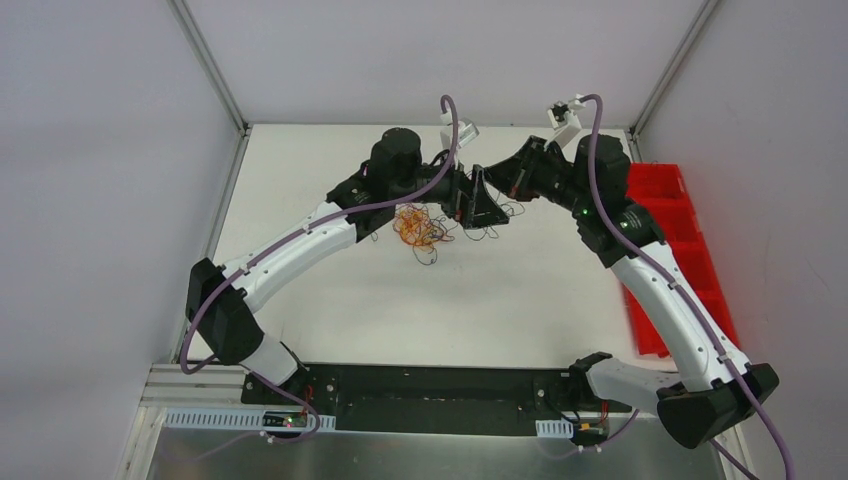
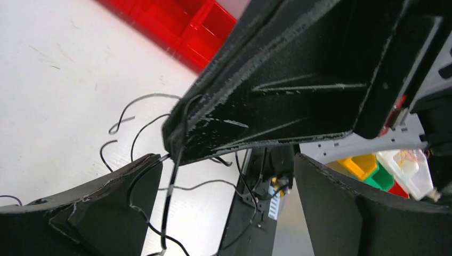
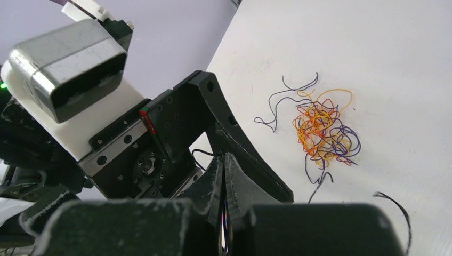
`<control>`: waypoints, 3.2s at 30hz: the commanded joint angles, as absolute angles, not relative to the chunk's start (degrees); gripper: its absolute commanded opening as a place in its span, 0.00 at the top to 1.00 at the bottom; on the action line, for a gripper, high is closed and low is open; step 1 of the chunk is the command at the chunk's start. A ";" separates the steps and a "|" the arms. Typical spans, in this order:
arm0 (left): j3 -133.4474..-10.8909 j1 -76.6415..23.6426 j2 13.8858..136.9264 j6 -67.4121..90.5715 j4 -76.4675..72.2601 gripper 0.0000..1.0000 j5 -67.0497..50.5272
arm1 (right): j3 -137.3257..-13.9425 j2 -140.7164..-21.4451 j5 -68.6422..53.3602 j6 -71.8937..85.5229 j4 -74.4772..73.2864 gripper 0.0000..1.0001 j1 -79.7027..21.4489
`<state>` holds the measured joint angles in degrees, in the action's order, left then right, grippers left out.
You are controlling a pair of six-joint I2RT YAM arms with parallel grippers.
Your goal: Untangle the cables
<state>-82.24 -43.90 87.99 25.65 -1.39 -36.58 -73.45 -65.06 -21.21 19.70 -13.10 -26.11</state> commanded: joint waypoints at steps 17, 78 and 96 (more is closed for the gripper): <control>-89.51 -47.86 89.99 19.37 3.48 1.00 -14.14 | -75.15 -64.21 -11.23 39.62 -14.93 1.00 -27.57; -87.18 -41.02 91.92 63.01 -24.56 1.00 -38.29 | -69.70 -59.80 -27.86 2.78 -10.02 0.06 -29.53; -89.41 -41.48 92.95 58.65 -14.83 1.00 -31.40 | -70.51 -61.31 -10.26 -1.40 -7.59 0.61 -35.23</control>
